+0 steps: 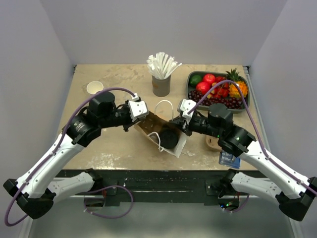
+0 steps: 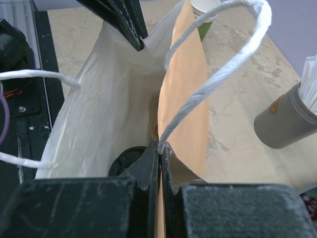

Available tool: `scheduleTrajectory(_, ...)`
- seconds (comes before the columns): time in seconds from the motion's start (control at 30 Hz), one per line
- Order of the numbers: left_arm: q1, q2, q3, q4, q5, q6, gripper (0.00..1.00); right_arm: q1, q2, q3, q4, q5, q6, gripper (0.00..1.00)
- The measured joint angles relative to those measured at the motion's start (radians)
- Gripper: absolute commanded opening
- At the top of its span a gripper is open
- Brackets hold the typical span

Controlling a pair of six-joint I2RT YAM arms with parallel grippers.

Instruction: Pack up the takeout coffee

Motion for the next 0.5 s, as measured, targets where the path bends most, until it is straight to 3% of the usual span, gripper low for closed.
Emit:
scheduleTrajectory(0.2,0.018,0.033,0.001,-0.018,0.028,-0.083,0.0,0.0,0.068,0.054,-0.018,0.04,0.064,0.0)
scheduleTrajectory(0.5,0.169,0.156,0.083,-0.034,0.158,-0.239,0.0,-0.019,0.203,0.211,-0.087,0.094,0.117,0.0)
